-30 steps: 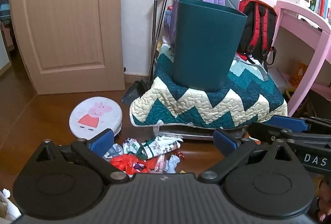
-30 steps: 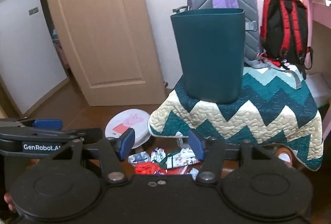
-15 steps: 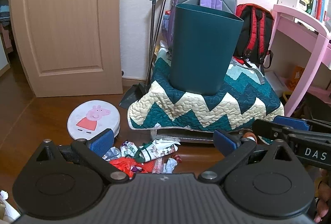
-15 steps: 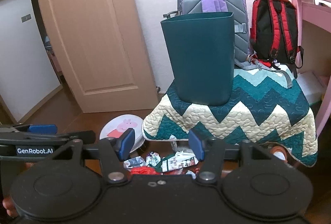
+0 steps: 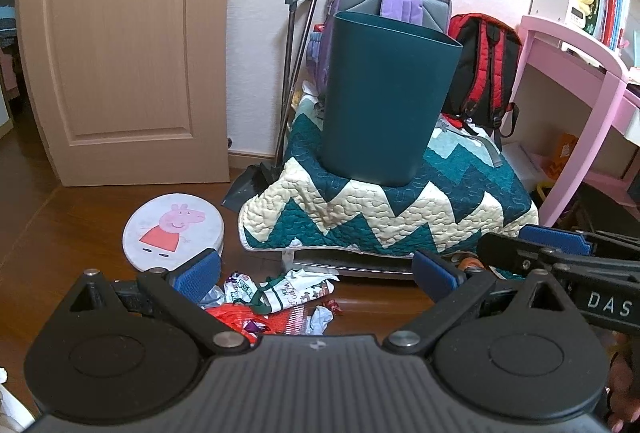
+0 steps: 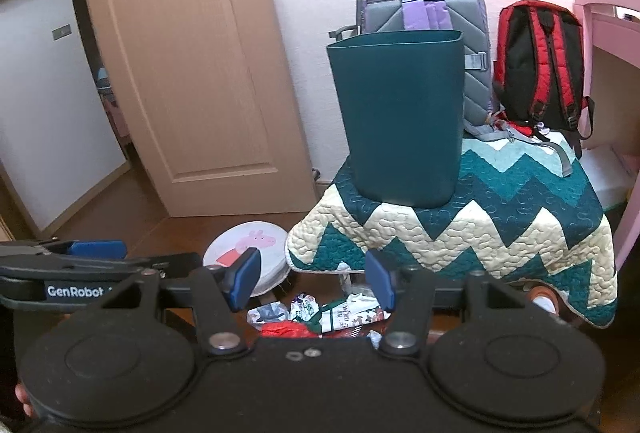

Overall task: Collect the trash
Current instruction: 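Move both tools toward the trash pile beside the quilted stool, then grasp the Christmas paper bag with left tool while right tool grasps the yellow juice carton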

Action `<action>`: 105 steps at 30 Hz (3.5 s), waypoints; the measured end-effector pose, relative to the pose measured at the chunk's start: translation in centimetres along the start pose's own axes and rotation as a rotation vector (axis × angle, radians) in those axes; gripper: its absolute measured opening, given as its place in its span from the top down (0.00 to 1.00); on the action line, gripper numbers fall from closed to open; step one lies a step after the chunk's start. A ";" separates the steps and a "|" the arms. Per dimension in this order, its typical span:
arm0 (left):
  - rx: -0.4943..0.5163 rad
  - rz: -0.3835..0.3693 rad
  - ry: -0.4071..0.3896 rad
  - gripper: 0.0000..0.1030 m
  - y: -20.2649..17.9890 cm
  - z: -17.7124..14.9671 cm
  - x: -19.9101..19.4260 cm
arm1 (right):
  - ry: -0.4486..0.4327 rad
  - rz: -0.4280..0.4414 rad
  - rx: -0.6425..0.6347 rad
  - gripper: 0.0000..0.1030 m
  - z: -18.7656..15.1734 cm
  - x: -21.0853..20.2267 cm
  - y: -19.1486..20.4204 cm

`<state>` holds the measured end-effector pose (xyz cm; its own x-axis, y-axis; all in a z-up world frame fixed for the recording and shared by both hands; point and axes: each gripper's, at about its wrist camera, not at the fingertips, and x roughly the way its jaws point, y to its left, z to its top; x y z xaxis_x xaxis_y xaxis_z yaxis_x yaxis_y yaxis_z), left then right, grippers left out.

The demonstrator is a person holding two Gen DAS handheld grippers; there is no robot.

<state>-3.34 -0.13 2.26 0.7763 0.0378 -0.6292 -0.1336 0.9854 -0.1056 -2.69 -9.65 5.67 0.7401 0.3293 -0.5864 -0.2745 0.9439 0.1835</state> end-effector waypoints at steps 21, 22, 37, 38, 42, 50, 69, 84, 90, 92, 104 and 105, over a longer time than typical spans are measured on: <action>-0.063 0.003 0.087 0.00 1.8 -0.2 2.2 | 0.091 0.006 -0.025 0.45 0.0 2.3 0.6; -0.065 0.008 0.091 0.00 1.9 -0.2 2.4 | 0.099 0.010 -0.028 0.45 0.0 2.6 0.6; -0.057 0.041 0.169 0.00 2.5 0.0 6.0 | 0.180 0.045 -0.057 0.45 0.0 6.3 -0.1; -0.051 0.036 0.175 0.00 2.6 0.1 6.5 | 0.180 0.043 -0.064 0.45 0.2 6.6 -0.2; -0.063 0.064 0.192 0.00 3.4 0.4 8.7 | 0.205 0.034 -0.019 0.45 0.8 9.3 -1.7; -0.129 0.082 0.284 0.00 6.5 0.9 15.2 | 0.295 0.018 0.035 0.45 0.2 16.5 -5.2; 0.115 0.113 0.517 0.00 11.1 -0.7 35.6 | 0.611 -0.073 0.141 0.45 -8.4 34.5 -12.5; 0.447 -0.144 0.558 0.01 6.2 -6.9 46.5 | 0.859 -0.112 0.261 0.46 -19.1 42.1 -15.9; 0.419 -0.119 0.626 0.01 7.1 -9.4 50.0 | 0.939 -0.114 0.316 0.46 -22.8 44.5 -15.3; 0.429 -0.114 0.636 0.01 7.1 -10.0 50.9 | 0.968 -0.112 0.327 0.46 -24.0 45.3 -14.9; 0.496 -0.122 0.568 0.01 5.8 -13.0 53.5 | 1.044 -0.161 0.451 0.46 -28.2 47.9 -14.0; 0.506 -0.122 0.563 0.01 5.6 -13.3 53.8 | 1.049 -0.166 0.459 0.46 -28.4 47.9 -14.0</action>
<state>29.53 5.18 -42.41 0.3180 -0.0326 -0.9475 0.3363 0.9383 0.0806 19.15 -7.79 -47.45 -0.1863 0.2207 -0.9574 0.1860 0.9647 0.1862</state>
